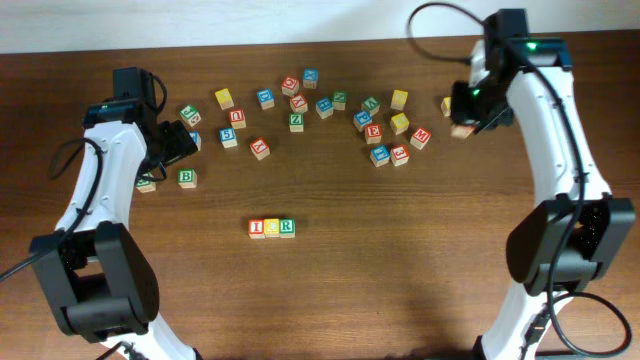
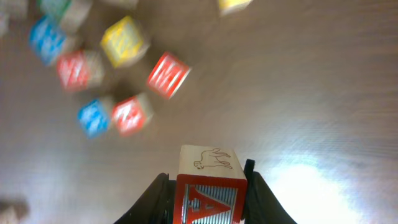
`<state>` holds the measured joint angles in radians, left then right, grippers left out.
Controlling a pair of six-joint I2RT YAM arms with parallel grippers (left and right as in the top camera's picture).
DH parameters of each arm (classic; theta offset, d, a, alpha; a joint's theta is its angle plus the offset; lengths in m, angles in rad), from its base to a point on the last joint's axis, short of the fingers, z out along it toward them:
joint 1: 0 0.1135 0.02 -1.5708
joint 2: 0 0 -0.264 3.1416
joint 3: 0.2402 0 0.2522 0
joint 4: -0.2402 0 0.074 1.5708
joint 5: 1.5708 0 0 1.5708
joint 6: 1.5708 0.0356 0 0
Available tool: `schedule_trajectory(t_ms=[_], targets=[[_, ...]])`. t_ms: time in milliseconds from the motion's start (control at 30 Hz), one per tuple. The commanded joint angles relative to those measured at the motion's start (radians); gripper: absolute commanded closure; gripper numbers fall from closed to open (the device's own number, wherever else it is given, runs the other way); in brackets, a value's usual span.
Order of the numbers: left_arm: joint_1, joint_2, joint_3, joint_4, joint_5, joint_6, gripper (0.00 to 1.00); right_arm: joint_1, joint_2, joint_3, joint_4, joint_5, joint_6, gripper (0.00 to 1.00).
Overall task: Spell out ICRA
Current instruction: 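Carry the A block forward and set it right of the R block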
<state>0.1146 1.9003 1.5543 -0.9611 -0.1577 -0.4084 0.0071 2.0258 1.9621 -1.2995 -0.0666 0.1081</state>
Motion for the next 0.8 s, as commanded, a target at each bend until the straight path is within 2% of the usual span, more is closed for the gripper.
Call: schedule_trajectory(t_ms=[0,233,400,567,767], targets=[[0.002,0.002,-0.005,-0.001,0.000,0.002,0.01,0.132,-0.011,-0.002,-0.045,-0.039,-0.088,0.78],[0.002,0.002,-0.005,-0.001,0.000,0.002,0.01,0.401,-0.007,-0.066,-0.050,-0.027,-0.175,0.78],[0.002,0.002,-0.005,-0.001,0.000,0.002,0.01,0.545,-0.007,-0.203,0.023,0.010,-0.187,0.78],[0.002,0.002,-0.005,-0.001,0.000,0.002,0.01,0.613,-0.007,-0.368,0.146,0.023,-0.265,0.78],[0.002,0.002,-0.005,-0.001,0.000,0.002,0.01,0.620,-0.007,-0.557,0.339,0.061,-0.274,0.79]])
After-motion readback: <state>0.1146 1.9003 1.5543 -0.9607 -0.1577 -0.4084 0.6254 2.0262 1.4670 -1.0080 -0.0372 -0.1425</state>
